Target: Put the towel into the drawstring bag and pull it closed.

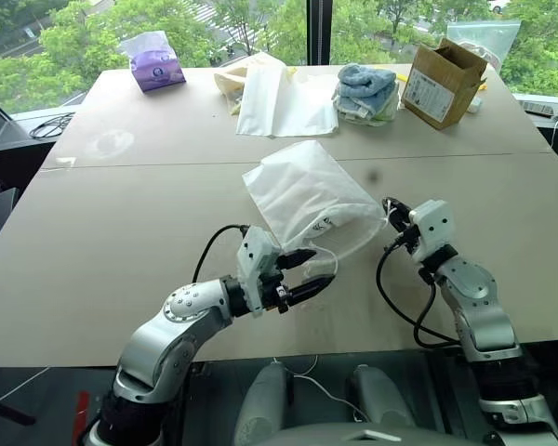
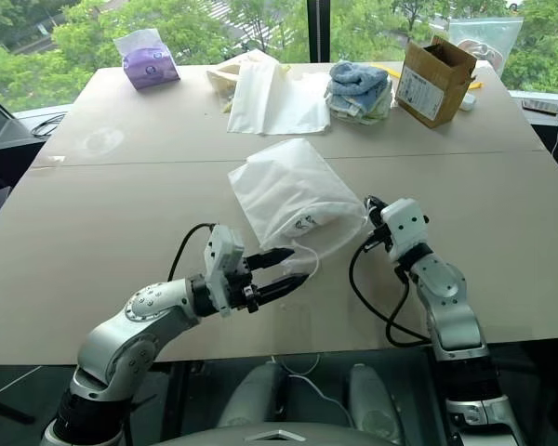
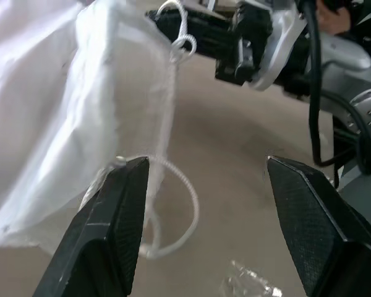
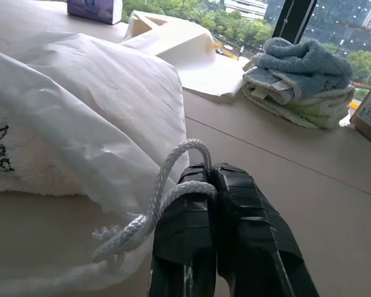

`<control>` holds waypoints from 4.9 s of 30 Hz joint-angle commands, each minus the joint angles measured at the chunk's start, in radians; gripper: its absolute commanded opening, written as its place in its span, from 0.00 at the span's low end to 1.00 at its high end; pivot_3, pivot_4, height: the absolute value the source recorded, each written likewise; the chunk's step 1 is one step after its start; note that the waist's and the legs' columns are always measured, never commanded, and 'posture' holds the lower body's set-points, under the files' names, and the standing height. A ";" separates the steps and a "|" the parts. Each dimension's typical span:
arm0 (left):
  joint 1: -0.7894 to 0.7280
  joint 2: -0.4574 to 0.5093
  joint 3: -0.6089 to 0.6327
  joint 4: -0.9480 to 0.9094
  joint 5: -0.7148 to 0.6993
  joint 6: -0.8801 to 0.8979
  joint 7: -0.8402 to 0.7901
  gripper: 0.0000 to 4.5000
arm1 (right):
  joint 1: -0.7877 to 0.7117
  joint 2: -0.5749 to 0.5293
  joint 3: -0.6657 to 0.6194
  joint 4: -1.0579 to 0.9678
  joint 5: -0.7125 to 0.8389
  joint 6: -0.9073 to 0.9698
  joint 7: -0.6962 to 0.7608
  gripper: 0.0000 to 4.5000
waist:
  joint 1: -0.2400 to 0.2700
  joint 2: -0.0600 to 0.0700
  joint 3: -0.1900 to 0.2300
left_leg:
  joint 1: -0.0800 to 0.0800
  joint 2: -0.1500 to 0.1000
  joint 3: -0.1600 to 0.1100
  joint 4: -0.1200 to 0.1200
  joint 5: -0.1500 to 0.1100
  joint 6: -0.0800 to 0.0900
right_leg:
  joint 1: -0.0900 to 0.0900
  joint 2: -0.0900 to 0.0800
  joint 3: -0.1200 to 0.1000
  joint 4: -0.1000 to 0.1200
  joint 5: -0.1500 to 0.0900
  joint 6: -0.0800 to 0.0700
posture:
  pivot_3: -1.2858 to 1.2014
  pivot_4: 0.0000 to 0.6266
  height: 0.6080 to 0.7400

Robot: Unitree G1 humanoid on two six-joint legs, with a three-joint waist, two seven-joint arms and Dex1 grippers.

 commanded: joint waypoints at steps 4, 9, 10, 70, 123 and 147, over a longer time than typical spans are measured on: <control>-0.101 -0.020 -0.042 0.019 0.019 0.137 0.118 0.69 | 0.008 0.010 0.005 -0.058 -0.010 0.006 -0.015 0.00 | -0.001 0.000 0.000 | 0.000 0.000 0.001 0.000 0.000 0.000 | 0.000 0.000 0.001 0.000 0.000 0.000 | 0.52 0.24 1.00; -0.145 -0.024 -0.169 0.066 0.121 0.166 0.158 0.69 | 0.013 0.014 0.007 -0.068 -0.014 0.012 -0.024 0.00 | -0.002 0.000 0.000 | 0.000 0.000 0.000 0.000 0.001 -0.002 | 0.000 0.000 0.000 0.000 0.000 0.000 | 0.52 0.24 1.00; -0.150 -0.026 -0.190 0.083 0.143 0.159 0.160 0.69 | 0.015 0.015 0.008 -0.073 -0.015 0.015 -0.026 0.00 | -0.001 0.000 0.000 | 0.000 0.000 0.000 0.000 0.001 -0.002 | 0.000 0.000 0.000 0.000 0.000 0.000 | 0.52 0.24 1.00; -0.138 -0.235 -0.077 0.242 0.019 0.157 0.092 0.61 | 0.052 0.004 -0.003 -0.114 -0.025 0.051 -0.054 0.00 | 0.000 0.001 -0.001 | 0.000 0.000 0.000 0.000 0.001 -0.002 | 0.000 0.000 0.000 -0.001 0.000 0.000 | 0.52 0.24 1.00; -0.237 -0.381 -0.039 0.353 0.039 -0.117 -0.005 0.01 | 0.088 -0.035 -0.040 -0.198 -0.008 0.118 -0.050 0.00 | 0.002 0.001 -0.001 | -0.001 -0.001 0.000 0.000 0.002 -0.003 | 0.000 0.000 0.000 -0.001 0.000 0.000 | 0.52 0.24 1.00; -0.186 -0.096 0.083 0.193 0.902 -0.604 0.643 0.01 | -0.156 0.103 -0.324 -0.083 0.143 0.318 -0.355 0.00 | 0.000 0.001 -0.001 | -0.003 -0.001 0.001 -0.001 0.001 -0.002 | -0.004 -0.001 0.001 -0.001 0.000 0.000 | 0.52 0.24 1.00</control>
